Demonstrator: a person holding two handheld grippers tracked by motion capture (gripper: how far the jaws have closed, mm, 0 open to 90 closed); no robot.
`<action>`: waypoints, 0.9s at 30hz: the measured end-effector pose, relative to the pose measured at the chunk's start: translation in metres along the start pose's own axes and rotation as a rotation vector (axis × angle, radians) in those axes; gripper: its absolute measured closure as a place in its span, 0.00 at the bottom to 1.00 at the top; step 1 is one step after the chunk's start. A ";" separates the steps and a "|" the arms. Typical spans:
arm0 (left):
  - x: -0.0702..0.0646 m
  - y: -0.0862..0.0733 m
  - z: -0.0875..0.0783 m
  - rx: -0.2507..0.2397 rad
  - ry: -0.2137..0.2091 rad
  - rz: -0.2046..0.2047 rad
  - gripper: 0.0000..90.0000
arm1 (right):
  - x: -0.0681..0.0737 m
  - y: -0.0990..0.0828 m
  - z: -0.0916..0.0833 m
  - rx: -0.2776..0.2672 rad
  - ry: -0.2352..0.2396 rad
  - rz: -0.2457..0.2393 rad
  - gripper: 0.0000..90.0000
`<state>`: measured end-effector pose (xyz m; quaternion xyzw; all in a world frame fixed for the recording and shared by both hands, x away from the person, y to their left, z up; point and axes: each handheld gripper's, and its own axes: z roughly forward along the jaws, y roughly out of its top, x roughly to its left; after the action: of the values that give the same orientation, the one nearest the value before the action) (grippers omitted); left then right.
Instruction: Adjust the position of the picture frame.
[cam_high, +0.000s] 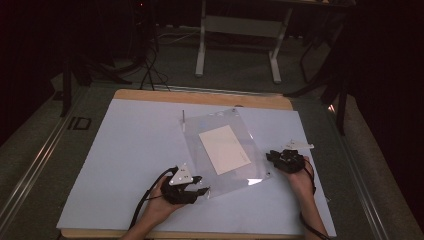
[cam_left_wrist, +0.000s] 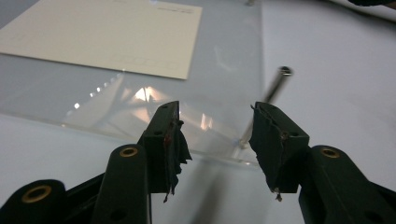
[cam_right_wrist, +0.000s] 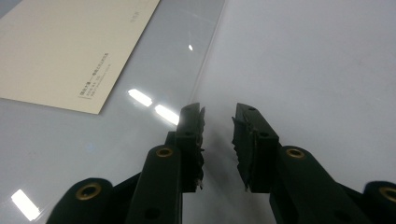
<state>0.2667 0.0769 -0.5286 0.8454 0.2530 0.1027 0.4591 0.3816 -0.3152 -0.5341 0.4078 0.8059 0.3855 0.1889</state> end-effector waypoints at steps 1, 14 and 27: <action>-0.001 -0.002 0.001 0.010 -0.001 0.008 0.60 | 0.000 0.000 0.000 0.000 0.000 0.000 0.80; -0.014 0.007 0.027 0.048 -0.063 0.056 0.70 | 0.001 0.001 0.002 0.004 0.001 -0.002 0.80; -0.012 0.011 0.024 0.083 -0.053 0.115 0.94 | 0.002 0.003 0.002 -0.007 0.001 -0.002 0.80</action>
<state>0.2697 0.0484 -0.5321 0.8793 0.1959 0.0958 0.4235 0.3836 -0.3116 -0.5331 0.4059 0.8051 0.3883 0.1903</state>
